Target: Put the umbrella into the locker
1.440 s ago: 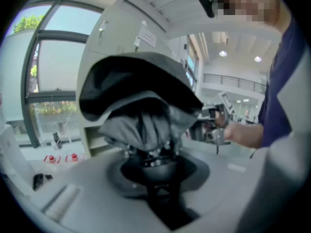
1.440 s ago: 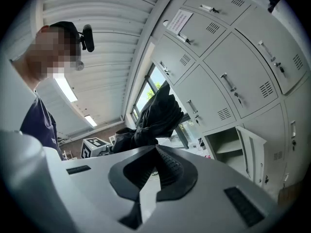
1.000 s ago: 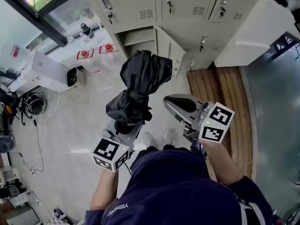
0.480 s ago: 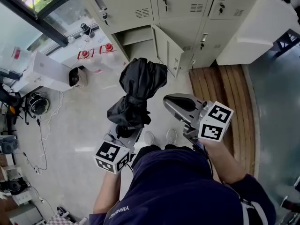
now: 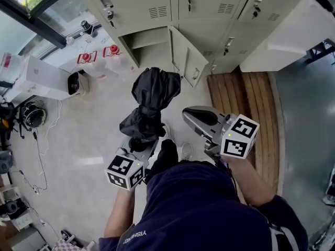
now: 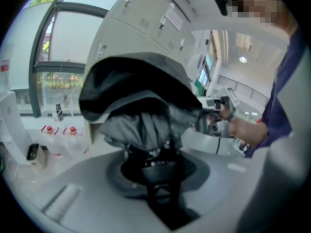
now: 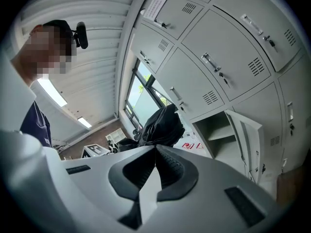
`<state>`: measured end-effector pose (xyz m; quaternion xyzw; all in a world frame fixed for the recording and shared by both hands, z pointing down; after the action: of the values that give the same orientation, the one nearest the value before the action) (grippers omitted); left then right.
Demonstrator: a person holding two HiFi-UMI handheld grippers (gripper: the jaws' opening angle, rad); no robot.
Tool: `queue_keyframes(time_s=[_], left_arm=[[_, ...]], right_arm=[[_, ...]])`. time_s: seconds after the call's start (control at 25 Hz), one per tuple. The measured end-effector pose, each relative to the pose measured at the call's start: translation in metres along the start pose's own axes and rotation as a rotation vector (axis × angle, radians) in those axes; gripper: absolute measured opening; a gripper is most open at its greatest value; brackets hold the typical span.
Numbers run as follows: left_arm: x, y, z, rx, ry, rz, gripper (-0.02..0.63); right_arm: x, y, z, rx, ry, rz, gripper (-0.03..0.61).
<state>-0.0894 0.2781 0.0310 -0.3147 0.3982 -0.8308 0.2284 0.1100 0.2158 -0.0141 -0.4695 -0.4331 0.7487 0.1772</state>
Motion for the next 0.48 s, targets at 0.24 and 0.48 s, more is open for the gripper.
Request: queue_keyframes(time_s=[0.24, 0.48], left_arm=[[0.067, 0.016, 0.035, 0.026, -0.053, -0.022, 0.109], [0.15, 0.035, 0.063, 0.089, -0.088, -0.019, 0.109]], right_arm=[[-0.038, 0.015, 0.055, 0.014, -0.043, 0.026, 0.008], [-0.077, 0.033, 0.127, 0.015, -0.083, 0.063, 0.008]])
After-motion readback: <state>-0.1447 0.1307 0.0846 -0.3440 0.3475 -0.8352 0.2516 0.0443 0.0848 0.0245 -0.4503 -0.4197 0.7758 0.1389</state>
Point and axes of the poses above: the fingertips, and each gripper's own axes: z forward along the fingers, x to its left, y out of its top, the point moved 7 cm from there along -z, backward along the fingers, and after that the axes turned 6 degrees about -y, right-handed, at the moved point
